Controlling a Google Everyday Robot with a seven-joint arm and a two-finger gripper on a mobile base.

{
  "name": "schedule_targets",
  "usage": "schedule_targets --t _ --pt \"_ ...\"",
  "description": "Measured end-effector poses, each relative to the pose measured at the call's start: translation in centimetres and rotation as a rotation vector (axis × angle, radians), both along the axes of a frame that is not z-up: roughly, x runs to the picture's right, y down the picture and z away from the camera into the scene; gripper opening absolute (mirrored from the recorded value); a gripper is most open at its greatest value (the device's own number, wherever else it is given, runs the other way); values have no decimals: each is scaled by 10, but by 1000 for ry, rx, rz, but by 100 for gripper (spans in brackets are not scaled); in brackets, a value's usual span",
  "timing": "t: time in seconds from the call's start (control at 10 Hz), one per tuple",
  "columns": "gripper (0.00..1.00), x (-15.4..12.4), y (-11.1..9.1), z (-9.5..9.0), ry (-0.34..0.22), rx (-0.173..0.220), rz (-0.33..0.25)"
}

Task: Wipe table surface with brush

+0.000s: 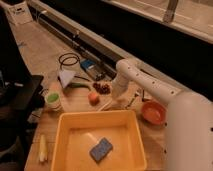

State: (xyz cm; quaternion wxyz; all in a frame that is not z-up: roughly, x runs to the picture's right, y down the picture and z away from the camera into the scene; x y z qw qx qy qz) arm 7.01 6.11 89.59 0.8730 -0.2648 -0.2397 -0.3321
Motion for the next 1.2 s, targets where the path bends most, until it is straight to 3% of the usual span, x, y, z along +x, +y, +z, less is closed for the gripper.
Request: schedule_targets --t 0.2,0.4,0.7,0.9,1.2 --pt "0 13 7 3 37 -24 1" --pt "0 46 3 15 100 -43 6" --pt "0 54 -27 35 129 -13 -6" --pt "0 44 -35 35 114 10 -12" --pt "0 9 -38 23 35 48 -10"
